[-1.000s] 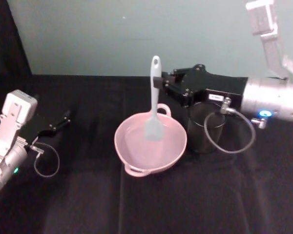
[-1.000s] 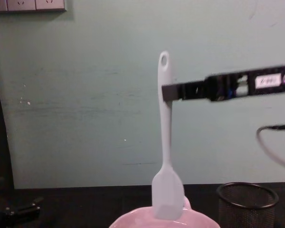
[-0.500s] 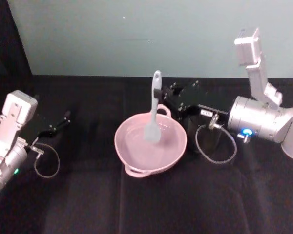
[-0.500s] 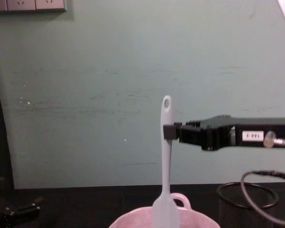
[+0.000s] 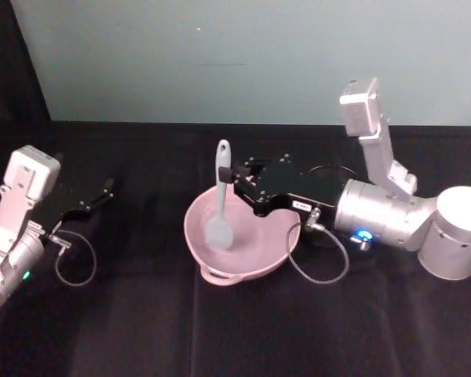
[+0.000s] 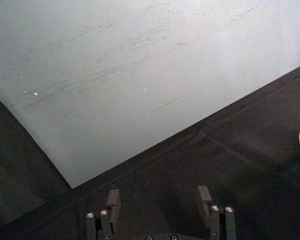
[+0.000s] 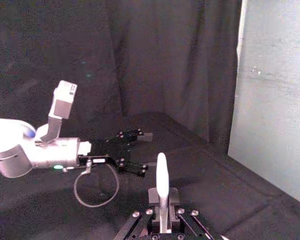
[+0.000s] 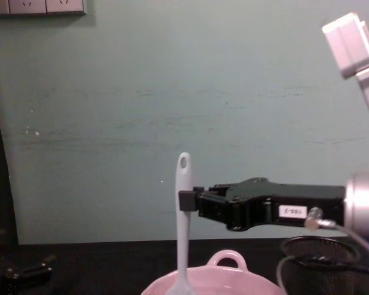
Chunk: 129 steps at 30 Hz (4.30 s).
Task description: Use the one hand to pick up the spoon and stir the clear water in the bowl.
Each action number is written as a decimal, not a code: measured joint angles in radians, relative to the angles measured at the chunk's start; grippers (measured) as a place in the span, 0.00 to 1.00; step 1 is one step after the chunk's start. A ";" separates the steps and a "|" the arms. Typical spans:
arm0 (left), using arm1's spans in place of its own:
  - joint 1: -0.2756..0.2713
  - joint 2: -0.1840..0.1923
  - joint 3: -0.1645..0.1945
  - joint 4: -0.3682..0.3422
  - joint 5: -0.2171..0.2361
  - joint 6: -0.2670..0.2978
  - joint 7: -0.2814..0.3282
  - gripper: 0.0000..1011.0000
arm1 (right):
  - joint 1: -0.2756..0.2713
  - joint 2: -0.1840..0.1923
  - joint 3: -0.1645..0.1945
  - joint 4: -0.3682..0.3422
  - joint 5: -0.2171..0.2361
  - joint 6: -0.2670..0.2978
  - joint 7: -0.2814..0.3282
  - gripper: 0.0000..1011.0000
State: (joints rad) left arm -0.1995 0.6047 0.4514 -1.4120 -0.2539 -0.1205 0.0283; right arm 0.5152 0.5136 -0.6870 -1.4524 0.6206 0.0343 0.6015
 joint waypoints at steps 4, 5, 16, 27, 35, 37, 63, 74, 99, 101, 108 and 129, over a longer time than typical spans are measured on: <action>0.000 0.000 0.000 0.000 0.000 0.000 0.000 1.00 | 0.007 -0.042 -0.001 0.051 -0.041 -0.054 -0.020 0.11; 0.000 0.000 0.000 0.000 0.000 0.000 0.000 1.00 | 0.011 -0.058 0.001 0.072 -0.057 -0.075 -0.032 0.11; 0.000 0.000 0.000 0.000 0.000 0.000 0.000 1.00 | 0.019 -0.086 0.041 0.143 -0.141 -0.138 -0.121 0.11; 0.000 0.000 0.000 0.000 0.000 0.000 0.000 1.00 | -0.079 0.026 0.105 -0.033 -0.110 -0.076 -0.102 0.11; 0.000 0.000 0.000 0.000 0.000 0.000 0.000 1.00 | -0.153 0.057 0.128 -0.128 -0.065 -0.027 -0.069 0.11; 0.000 0.000 0.000 0.000 0.000 0.000 0.000 1.00 | -0.162 0.048 0.125 -0.136 -0.060 -0.017 -0.061 0.11; 0.000 0.000 0.000 0.000 0.000 0.000 0.000 1.00 | -0.083 -0.112 0.138 0.079 -0.232 -0.125 -0.134 0.11; 0.000 0.000 0.000 0.000 0.000 0.000 0.000 1.00 | -0.193 -0.027 0.207 -0.075 -0.183 -0.069 -0.089 0.11; 0.000 0.000 0.000 0.000 0.000 0.000 0.000 1.00 | -0.145 -0.164 0.165 0.039 -0.238 -0.101 -0.114 0.11; 0.000 0.000 0.000 0.000 0.000 0.000 0.000 1.00 | -0.140 -0.168 0.172 0.052 -0.250 -0.109 -0.123 0.11; 0.000 0.000 0.000 0.000 0.000 0.000 0.000 1.00 | -0.133 -0.154 0.209 0.077 -0.274 -0.115 -0.136 0.11; 0.000 0.000 0.000 0.000 0.000 0.000 0.000 1.00 | -0.264 -0.087 0.220 -0.107 -0.197 -0.045 -0.068 0.11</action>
State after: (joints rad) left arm -0.1995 0.6047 0.4514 -1.4120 -0.2539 -0.1205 0.0283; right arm 0.2516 0.4268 -0.4669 -1.5597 0.4239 -0.0105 0.5335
